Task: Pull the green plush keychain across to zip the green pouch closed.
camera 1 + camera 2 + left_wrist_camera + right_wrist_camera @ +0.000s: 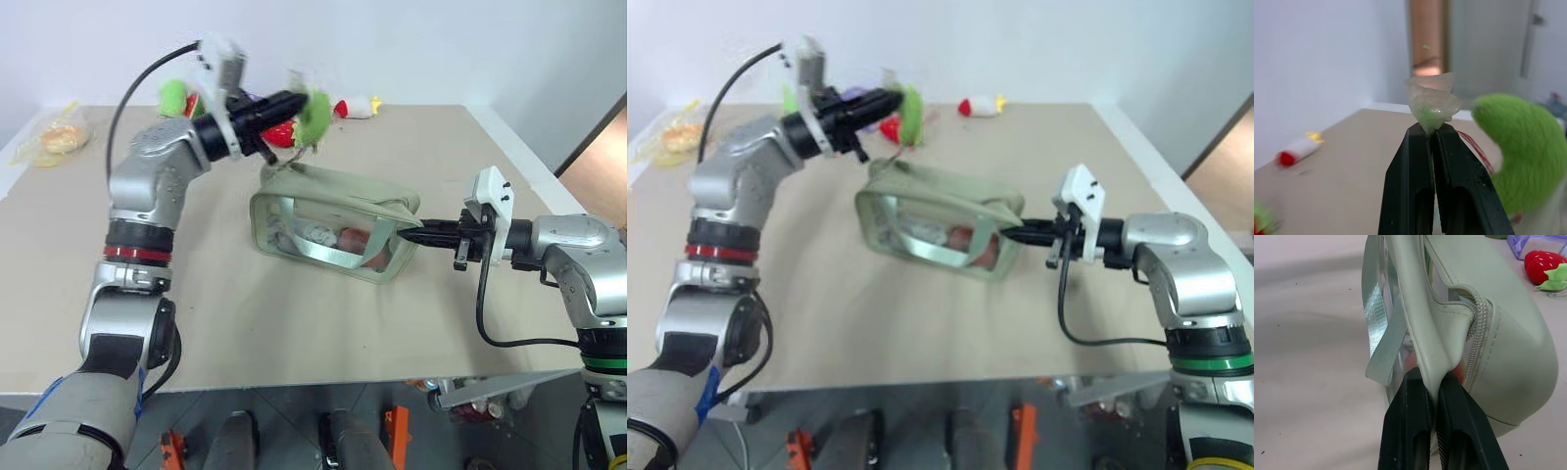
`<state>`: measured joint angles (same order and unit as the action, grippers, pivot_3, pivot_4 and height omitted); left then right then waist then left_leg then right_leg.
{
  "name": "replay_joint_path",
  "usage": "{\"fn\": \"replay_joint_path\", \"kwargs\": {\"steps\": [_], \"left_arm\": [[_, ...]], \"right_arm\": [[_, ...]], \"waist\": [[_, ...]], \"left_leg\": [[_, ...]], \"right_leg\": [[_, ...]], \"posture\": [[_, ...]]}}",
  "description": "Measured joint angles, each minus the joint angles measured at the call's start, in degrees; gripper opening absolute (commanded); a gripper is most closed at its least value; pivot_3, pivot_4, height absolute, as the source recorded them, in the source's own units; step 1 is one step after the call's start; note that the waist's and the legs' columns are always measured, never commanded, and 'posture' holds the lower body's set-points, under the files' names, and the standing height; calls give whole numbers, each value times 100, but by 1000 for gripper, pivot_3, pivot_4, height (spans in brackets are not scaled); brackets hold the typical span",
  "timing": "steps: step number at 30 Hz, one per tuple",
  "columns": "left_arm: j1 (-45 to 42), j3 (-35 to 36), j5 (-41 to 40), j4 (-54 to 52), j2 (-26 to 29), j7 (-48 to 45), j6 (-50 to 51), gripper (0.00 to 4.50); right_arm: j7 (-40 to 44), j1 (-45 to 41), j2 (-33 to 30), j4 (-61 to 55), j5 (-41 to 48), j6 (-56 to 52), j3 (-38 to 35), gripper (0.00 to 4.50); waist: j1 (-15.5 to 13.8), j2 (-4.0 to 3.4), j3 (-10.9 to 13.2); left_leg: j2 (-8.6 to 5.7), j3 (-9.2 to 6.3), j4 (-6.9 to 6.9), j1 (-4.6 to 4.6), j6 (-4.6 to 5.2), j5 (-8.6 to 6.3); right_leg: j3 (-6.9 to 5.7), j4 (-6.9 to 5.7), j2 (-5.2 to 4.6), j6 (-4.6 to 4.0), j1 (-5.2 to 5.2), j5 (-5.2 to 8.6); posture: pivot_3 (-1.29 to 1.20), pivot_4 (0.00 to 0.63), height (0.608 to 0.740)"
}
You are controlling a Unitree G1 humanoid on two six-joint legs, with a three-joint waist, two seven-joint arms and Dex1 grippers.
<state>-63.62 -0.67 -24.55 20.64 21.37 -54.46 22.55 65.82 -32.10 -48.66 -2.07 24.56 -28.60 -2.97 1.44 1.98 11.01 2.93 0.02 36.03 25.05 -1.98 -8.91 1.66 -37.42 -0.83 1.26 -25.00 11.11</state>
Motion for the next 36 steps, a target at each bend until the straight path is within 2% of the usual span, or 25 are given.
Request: {"fn": "replay_joint_path", "kwargs": {"steps": [6,7,15,21,31,36], "left_arm": [[367,-221,194,-109,81,-308,98,58],[371,-210,201,-95,112,-314,135,702],[259,-92,364,361,169,-25,94,3358],[228,-47,425,401,325,-49,79,3358],[803,-4,96,-614,1119,-871,488,3358],[810,680,-218,-289,1541,-849,695,3358]], "right_arm": [[-93,51,-1,-83,27,-21,-4,0],[-98,60,-7,-95,33,-30,-11,0],[-102,59,-11,-96,48,-41,-11,0],[-96,22,-10,-89,44,-42,-5,0],[-89,-22,-1,-62,40,-41,19,0],[-92,-25,32,-61,39,-41,32,0]], "waist": [[-5,0,0],[-7,0,0],[-8,0,0],[-8,0,0],[-5,-1,0],[9,-1,0]], "left_leg": [[1,-2,6,5,1,0],[0,-1,7,6,1,0],[0,-1,8,5,1,0],[0,0,6,5,1,0],[2,1,4,5,1,0],[5,0,3,2,1,0]], "right_leg": [[0,0,2,0,0,-1],[1,1,0,1,1,-1],[2,1,1,2,1,-2],[2,1,1,3,-1,-2],[3,1,1,0,-3,-1],[2,-1,5,-2,-4,-1]], "posture": [[0,150,740],[0,150,740],[0,150,740],[0,150,740],[0,150,740],[0,150,740]]}}
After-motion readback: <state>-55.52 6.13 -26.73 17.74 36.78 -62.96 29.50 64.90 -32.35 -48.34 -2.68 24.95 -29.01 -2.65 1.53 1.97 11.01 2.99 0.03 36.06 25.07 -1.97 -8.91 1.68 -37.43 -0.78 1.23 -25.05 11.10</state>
